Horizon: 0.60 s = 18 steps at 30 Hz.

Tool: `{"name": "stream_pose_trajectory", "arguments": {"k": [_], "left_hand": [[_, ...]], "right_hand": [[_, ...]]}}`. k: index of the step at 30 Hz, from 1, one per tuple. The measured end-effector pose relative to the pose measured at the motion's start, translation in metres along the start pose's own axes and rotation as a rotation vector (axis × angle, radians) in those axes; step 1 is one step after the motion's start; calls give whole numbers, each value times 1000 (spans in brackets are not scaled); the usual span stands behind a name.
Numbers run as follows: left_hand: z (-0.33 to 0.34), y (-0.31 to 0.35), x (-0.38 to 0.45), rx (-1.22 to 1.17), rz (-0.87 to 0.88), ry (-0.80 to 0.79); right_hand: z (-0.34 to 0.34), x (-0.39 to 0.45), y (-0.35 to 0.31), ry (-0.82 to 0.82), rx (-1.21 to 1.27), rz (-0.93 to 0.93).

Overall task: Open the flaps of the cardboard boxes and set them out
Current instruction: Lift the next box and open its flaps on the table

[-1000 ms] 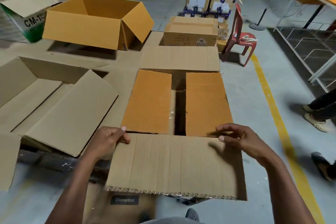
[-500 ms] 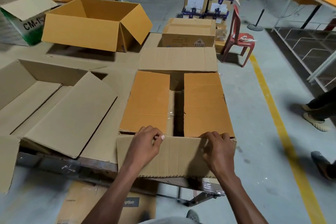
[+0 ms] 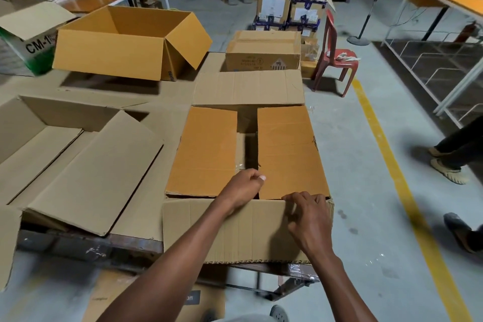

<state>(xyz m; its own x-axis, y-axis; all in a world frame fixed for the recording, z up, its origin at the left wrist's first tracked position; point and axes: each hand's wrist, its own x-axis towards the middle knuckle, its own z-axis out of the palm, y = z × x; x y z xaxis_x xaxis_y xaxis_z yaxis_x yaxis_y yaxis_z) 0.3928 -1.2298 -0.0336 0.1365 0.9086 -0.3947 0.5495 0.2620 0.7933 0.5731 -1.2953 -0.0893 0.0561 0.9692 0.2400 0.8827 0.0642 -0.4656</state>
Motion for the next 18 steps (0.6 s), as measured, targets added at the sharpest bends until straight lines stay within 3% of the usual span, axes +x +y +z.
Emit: {"name": "stream_pose_trajectory", "arguments": {"k": [6, 9, 14, 18], "left_hand": [[6, 24, -27, 299, 222, 265], [-20, 30, -31, 283, 292, 434], [-80, -7, -22, 334, 171, 654], [-105, -42, -30, 344, 19, 703]], "right_hand": [[-1, 2, 1, -31, 29, 7], [1, 2, 2, -44, 75, 32], [3, 1, 2, -57, 78, 55], [4, 2, 1, -54, 74, 63]]}}
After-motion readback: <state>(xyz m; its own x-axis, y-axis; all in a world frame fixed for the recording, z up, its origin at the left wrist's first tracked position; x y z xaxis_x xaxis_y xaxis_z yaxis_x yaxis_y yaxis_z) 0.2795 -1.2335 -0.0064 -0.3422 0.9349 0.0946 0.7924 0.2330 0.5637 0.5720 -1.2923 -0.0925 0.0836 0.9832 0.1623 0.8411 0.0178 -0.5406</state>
